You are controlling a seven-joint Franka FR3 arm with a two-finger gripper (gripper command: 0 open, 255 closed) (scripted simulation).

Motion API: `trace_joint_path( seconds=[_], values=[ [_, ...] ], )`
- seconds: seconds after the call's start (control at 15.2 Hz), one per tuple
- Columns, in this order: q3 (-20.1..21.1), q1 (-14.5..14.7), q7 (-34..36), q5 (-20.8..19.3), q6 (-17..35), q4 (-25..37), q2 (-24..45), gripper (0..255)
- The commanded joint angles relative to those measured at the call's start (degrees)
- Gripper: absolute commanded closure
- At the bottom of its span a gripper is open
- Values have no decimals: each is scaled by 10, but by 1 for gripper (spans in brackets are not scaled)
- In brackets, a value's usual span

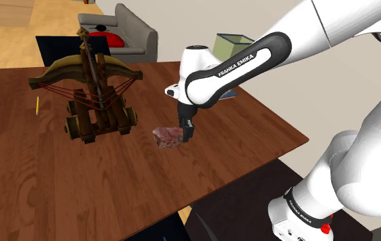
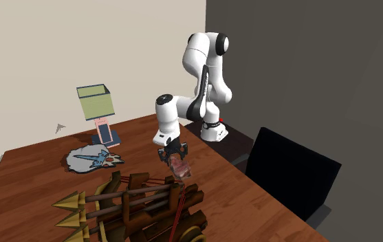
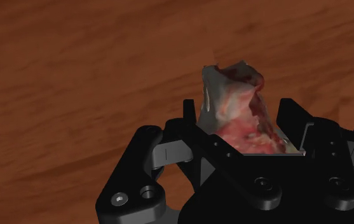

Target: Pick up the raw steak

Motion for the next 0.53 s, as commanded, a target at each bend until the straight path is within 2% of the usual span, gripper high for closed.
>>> trace_joint_path(
  seconds=[0.0, 0.2, 0.46],
  values=[
    [0, 0, 0, 0, 0, 0, 1, 255],
    [0, 0, 1, 0, 0, 0, 1, 255],
    [0, 0, 2, 0, -31, 7, -22, 255]
  ],
)
